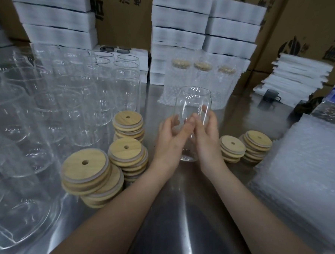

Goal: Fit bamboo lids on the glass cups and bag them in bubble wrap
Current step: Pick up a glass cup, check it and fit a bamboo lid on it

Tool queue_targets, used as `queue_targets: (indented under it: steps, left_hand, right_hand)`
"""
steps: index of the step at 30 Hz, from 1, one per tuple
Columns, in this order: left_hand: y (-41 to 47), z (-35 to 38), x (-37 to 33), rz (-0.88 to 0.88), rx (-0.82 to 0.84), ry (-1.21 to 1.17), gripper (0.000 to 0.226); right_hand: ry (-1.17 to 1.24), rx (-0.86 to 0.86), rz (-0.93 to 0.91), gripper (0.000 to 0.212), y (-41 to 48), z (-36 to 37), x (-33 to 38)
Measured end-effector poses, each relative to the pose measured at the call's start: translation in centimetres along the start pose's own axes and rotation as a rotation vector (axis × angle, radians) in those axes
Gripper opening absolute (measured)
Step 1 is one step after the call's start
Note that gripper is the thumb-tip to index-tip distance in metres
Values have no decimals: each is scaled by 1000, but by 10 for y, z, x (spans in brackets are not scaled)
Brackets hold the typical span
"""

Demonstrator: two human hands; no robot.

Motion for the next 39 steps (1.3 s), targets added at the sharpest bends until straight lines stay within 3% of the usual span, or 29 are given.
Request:
queue_targets:
  steps: [3,9,14,19,23,27,32,35,37,39]
  left_hand:
    - [-1,-4,-3,16,-49,-7,92]
    - [1,-11,-7,64,-124,-24,66]
    - [-1,-13,-13,113,-129,-21,58]
    - [-6,-8,-19,87,-70,-146,34]
    - [-9,-5,-19,30,-19,-250,37]
    - [-7,-2,-17,11,10,-295,62]
    - [-3,-4,-22,141,40,-91,47]
    - [-4,-14,-26,189,-83,-47,35]
    - [-6,-15,-26,182,-120,-94,37]
    - [-7,-5,-22,134,-57,-96,55]
  right_hand:
    - [-3,8,4,67,0,5,0]
    - [-30,-15,1,18,4,2,2]
    - [-1,-2,40,23,7,0,1]
    - [61,7,102,39,12,-3,-5]
    - [107,1,172,43,14,-10,-11]
    - [202,11,218,46,11,-8,-12]
    - [319,53,274,45,7,-2,-12]
    - [299,102,316,50,2,4,-12]
    - [252,75,304,51,2,5,-10]
    - [181,47,259,51,2,5,-8]
Point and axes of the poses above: each hand's wrist, its own y-axis towards the middle knuckle, its own z-axis out of the palm, x = y × z, the point moved 9 cm from there along y, towards the middle knuckle, and after that the axes turned 3 degrees about -z, right-handed, at the moved point
